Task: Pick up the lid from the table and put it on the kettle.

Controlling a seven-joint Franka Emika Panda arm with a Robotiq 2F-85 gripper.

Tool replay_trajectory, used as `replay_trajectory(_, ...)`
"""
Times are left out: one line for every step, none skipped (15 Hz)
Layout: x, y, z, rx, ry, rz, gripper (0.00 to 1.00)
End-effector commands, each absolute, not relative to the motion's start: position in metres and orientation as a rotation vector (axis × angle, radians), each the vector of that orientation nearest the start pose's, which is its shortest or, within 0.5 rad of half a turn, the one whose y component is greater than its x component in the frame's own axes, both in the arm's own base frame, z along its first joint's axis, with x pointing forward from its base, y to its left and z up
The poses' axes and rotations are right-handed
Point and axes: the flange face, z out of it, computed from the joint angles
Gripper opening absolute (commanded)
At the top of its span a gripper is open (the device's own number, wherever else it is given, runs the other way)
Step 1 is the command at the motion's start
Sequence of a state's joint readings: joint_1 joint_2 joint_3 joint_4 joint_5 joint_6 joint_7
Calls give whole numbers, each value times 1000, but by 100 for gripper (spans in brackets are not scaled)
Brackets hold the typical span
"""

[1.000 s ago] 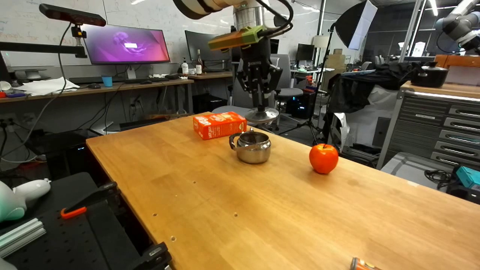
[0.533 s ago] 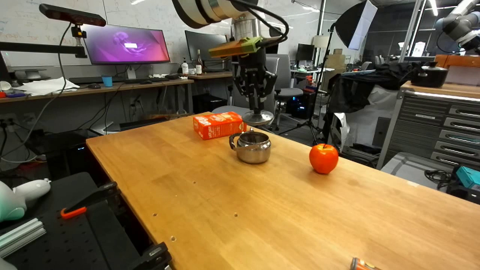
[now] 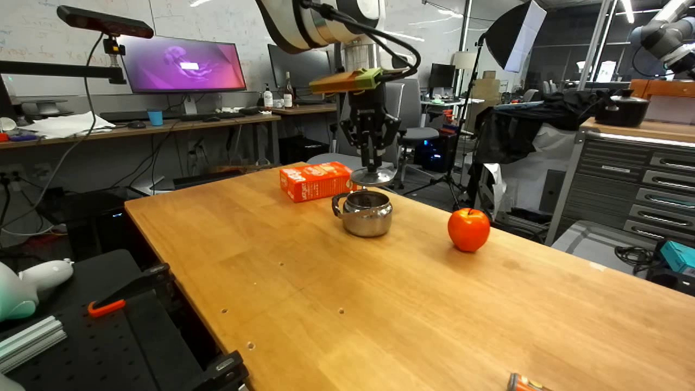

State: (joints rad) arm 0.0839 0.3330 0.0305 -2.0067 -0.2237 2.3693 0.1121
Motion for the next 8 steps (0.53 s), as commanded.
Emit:
replay_trajectory(619, 75, 291, -3263, -298, -4, 7)
replay_trajectory(623, 76, 293, -3262, -303, 5, 7)
replay_trajectory(623, 77, 291, -3263, -306, 10, 7)
replay_trajectory(625, 76, 290, -3263, -305, 15, 7)
replay_trajectory(627, 76, 291, -3261, -305, 17, 7)
replay_trajectory(628, 76, 291, -3261, -305, 18, 7)
replay_trajectory(629, 75, 290, -3259, -306, 22, 7)
replay_trajectory(629, 74, 290, -3257, -304, 18, 7)
